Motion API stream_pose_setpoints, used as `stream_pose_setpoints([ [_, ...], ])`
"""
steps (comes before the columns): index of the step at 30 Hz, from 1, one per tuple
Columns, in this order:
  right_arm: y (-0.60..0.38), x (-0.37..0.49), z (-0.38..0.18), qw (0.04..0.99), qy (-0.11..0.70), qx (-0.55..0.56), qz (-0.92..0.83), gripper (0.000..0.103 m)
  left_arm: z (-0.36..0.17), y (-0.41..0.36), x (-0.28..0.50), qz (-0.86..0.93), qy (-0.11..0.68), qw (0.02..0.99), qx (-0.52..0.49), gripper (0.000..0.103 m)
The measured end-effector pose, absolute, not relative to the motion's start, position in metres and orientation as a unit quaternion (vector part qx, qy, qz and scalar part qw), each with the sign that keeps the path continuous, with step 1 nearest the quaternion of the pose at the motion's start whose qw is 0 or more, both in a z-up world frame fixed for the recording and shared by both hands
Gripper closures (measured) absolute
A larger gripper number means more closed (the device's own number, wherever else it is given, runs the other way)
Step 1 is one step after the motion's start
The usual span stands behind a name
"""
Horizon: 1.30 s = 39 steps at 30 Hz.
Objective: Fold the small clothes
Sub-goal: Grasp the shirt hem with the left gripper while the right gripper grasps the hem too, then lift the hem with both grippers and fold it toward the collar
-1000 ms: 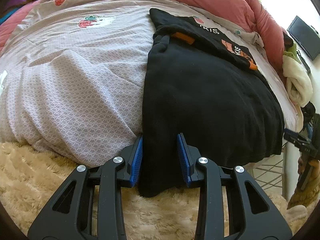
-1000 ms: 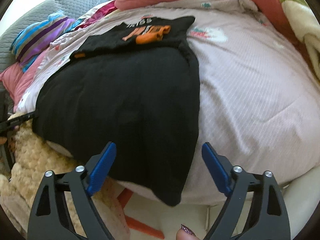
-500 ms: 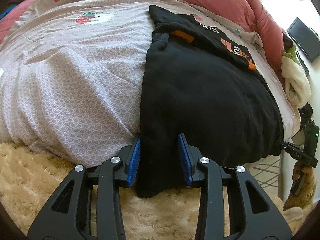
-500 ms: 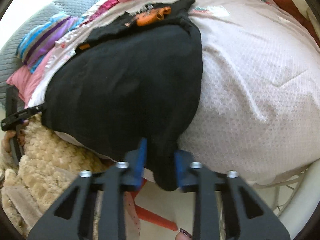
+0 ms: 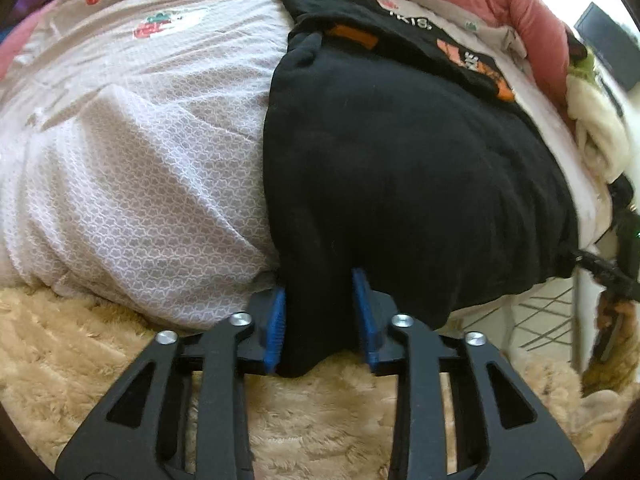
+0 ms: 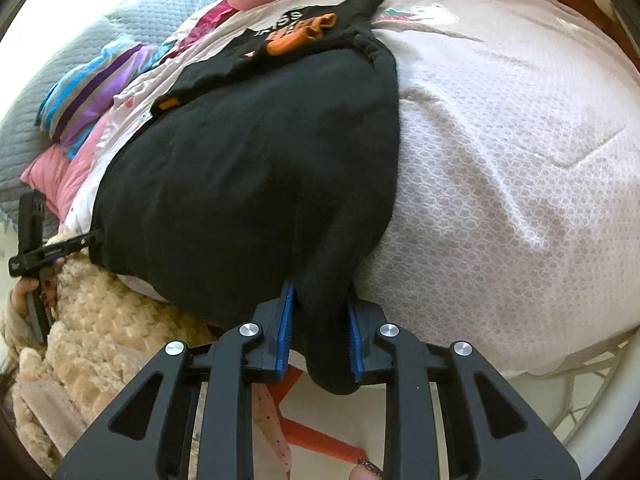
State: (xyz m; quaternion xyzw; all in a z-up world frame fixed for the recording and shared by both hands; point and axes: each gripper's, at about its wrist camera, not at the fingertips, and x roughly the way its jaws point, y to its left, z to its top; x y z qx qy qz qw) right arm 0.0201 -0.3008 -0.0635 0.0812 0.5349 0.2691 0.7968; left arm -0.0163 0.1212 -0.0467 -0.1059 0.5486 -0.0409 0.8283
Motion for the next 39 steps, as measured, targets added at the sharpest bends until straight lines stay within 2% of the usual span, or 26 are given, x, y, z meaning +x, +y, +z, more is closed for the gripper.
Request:
stream_pose_setpoints([
  [1, -0.3, 0.019, -0.06, 0.797, 0.529, 0.081, 0.279, 0.092, -0.046, 0.118, -0.016, -0.039, 0.547, 0.83, -0.098, 0.09],
  [3, -0.298, 0.018, -0.052, 0.801, 0.517, 0.081, 0.29, 0.095, -0.044, 0.116, -0.015, -0.035, 0.543, 0.833, -0.094, 0.095],
  [7, -0.298, 0.019, -0.029, 0.813, 0.476, 0.097, 0.321, 0.096, -0.035, 0.119, -0.016, -0.031, 0.529, 0.841, -0.104, 0.098],
  [21, -0.31, 0.045, 0.024, 0.851, 0.381, 0.14, 0.334, 0.096, 0.038, 0.135, 0.002, -0.039, 0.423, 0.891, -0.159, 0.1],
  [39, -0.313, 0.107, 0.061, 0.887, 0.307, 0.18, 0.295, 0.096, 0.069, 0.157, 0.063, -0.023, 0.392, 0.901, -0.184, 0.1],
])
